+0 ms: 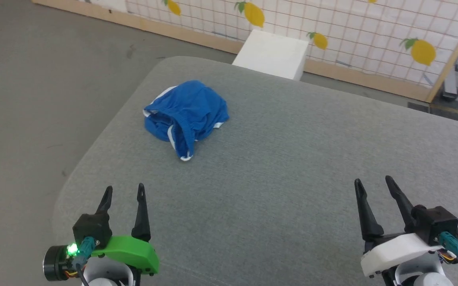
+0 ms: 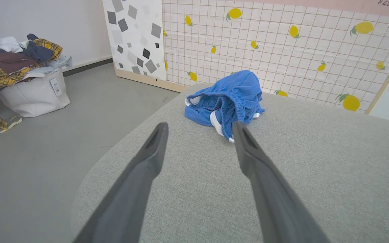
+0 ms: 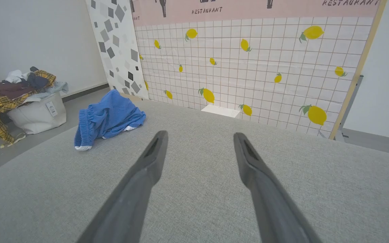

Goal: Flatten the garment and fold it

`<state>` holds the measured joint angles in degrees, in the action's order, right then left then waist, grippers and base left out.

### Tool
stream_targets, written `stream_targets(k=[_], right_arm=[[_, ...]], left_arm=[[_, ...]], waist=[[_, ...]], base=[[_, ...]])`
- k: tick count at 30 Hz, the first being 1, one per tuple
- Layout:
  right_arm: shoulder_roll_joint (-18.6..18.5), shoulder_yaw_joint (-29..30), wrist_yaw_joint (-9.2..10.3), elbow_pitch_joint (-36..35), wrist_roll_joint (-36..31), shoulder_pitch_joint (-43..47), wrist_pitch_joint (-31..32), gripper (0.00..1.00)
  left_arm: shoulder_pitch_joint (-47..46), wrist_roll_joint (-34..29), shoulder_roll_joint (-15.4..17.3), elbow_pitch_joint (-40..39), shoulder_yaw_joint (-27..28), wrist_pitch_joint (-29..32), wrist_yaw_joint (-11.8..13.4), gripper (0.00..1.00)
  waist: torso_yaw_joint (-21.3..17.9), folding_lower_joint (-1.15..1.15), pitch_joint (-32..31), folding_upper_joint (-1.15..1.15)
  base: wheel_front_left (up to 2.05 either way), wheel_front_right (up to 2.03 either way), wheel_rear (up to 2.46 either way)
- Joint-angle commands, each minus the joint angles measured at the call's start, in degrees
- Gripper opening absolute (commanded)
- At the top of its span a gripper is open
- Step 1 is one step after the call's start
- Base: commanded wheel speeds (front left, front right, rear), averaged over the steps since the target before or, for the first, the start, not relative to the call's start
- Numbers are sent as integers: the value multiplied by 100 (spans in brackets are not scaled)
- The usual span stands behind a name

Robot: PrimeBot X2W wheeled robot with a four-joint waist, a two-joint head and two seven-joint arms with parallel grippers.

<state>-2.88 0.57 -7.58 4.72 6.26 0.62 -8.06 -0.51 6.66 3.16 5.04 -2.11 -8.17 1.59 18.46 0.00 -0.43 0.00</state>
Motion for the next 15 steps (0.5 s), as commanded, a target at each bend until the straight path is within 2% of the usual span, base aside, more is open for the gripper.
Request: stream_targets(k=[1,15], right_arm=[[0,10,5,39,60,79,-66,100],[0,23,6,165,183,121,-265,100]], left_arm=[[126,102,-16,29,-4,-58,18,100],[156,199,-20,154,-68,-256,58,100]], waist=[[120,0,-1,0],[641,0,14,0]], base=[[0,0,0],[0,0,0]])
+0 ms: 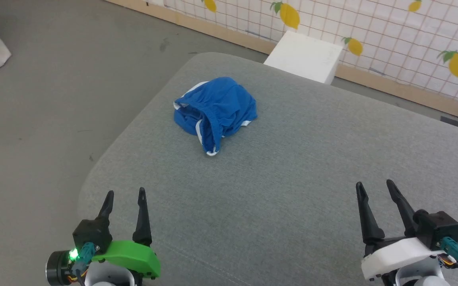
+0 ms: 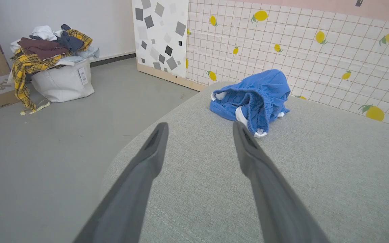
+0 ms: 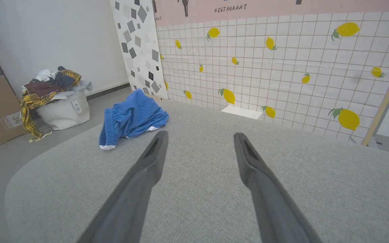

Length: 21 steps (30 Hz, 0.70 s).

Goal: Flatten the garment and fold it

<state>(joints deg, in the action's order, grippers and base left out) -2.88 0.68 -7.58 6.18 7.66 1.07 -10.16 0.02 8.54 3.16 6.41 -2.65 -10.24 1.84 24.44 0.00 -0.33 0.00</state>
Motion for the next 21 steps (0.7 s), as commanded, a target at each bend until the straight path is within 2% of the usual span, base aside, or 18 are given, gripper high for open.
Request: stream_targets(k=[1,21], right_arm=[[0,11,6,30,49,75,-68,100],[1,5,8,220,198,107,-304,100]], left_arm=[[104,9,-20,28,-15,-61,32,100],[115,-4,-25,226,-72,-296,116,100]], waist=[[73,0,7,0],[602,0,30,0]], base=[[0,0,0],[0,0,0]])
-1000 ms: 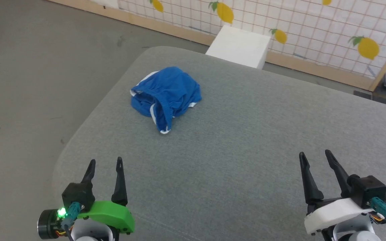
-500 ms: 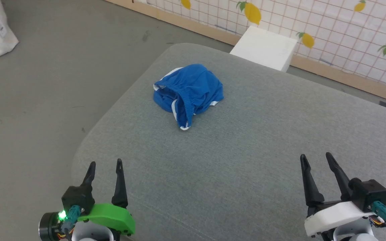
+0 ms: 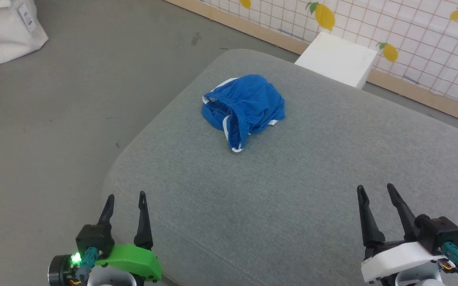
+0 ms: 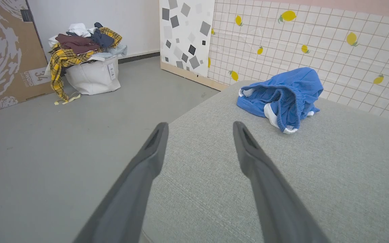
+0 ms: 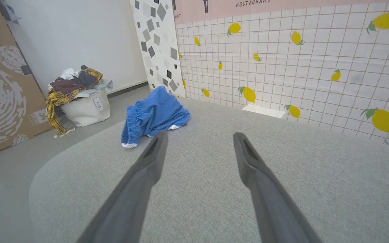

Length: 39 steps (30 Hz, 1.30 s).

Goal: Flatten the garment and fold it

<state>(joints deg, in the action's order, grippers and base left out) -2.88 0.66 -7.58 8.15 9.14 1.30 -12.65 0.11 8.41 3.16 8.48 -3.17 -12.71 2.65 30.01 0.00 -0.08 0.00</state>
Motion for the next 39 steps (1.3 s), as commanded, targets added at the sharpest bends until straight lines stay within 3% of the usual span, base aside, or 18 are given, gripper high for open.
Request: stream_targets(k=[1,15,26,32,39], right_arm=[[1,4,8,36,60,83,-68,100],[1,20,9,164,180,93,-233,100],[1,53,9,130,94,13,-235,100],[1,100,9,88,-55,-86,-235,100],[1,217,9,-38,-348,-329,-225,100]], left_arm=[[103,15,-25,35,-24,-63,36,100],[99,45,-28,218,-35,-227,31,100],[-296,92,29,332,-5,-229,-178,100],[-1245,280,126,559,2,-229,-496,100],[-2907,759,325,1145,-11,-70,-873,100]], waist=[[74,0,6,0],[378,0,-12,0],[190,0,109,0],[-41,0,349,0],[-595,0,970,0]], base=[[0,0,0],[0,0,0],[0,0,0],[0,0,0],[0,0,0]])
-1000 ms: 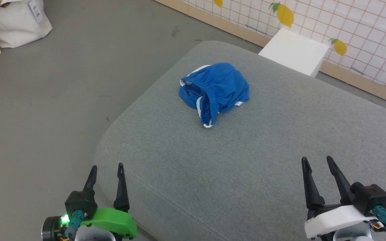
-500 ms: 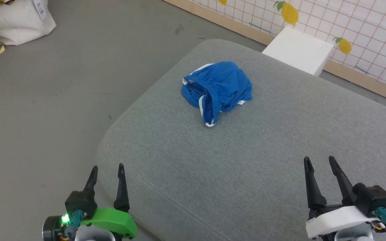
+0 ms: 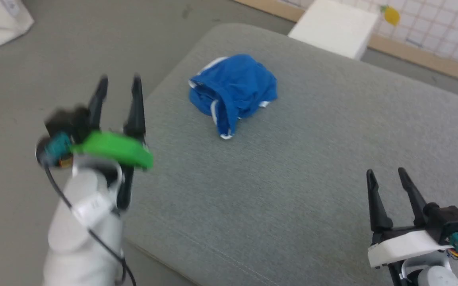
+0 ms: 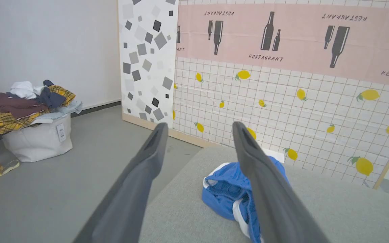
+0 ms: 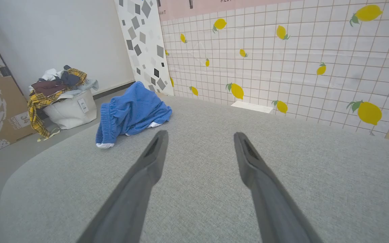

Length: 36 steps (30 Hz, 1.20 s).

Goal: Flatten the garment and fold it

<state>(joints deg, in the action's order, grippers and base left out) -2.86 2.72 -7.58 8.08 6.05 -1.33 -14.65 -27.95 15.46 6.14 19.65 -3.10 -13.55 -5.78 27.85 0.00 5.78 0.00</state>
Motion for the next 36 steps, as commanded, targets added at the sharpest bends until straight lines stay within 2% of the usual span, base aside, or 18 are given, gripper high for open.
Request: stream_targets(k=[1,4,8,10,15,19,26,32,34,35,36], right_arm=[[-1,34,9,-66,-81,-95,-9,100],[-1,101,9,-160,-194,-177,49,100],[-1,229,9,-315,-333,-249,134,100],[-1,298,9,-419,-369,-247,189,100],[-1,403,9,-701,-499,-187,336,100],[-1,473,9,-886,-545,-88,424,100],[-1,567,9,-1237,-571,20,543,100],[-1,612,9,-1427,-596,-2,598,100],[-1,628,9,-1432,-492,-13,619,100],[-1,634,9,-1431,-472,-16,606,100],[-1,637,9,-1433,-469,-17,592,100]], left_arm=[[-374,130,88,161,-50,105,-68,100],[-1090,357,258,572,-138,448,-130,100],[-2008,752,452,1198,-318,1233,-162,100],[-2404,983,506,1550,-433,1788,-166,100],[-3059,1655,652,2278,-789,3755,-168,100],[-3268,1725,813,2551,-885,4481,-159,100],[-3292,1662,918,2838,-989,4749,-51,100],[-3156,1608,883,3187,-1041,4633,120,100],[-3102,1701,798,3301,-928,4437,248,100],[-3075,1719,767,3350,-899,4346,298,58],[-3056,1697,761,3393,-885,4177,360,0]], waist=[[-478,0,493,0],[-744,0,792,0],[-1073,0,1137,0],[-1194,0,1274,0],[-1517,0,1590,0],[-1694,0,1768,0],[-1809,0,2113,0],[-1806,0,2348,0],[-1800,0,2400,0],[-1794,0,2404,0],[-1782,0,2415,0]], base=[[0,0,0],[0,0,0],[0,0,0],[0,0,0],[0,0,0],[0,0,0],[0,0,0],[0,0,0],[0,0,0],[0,0,0],[0,0,0]])
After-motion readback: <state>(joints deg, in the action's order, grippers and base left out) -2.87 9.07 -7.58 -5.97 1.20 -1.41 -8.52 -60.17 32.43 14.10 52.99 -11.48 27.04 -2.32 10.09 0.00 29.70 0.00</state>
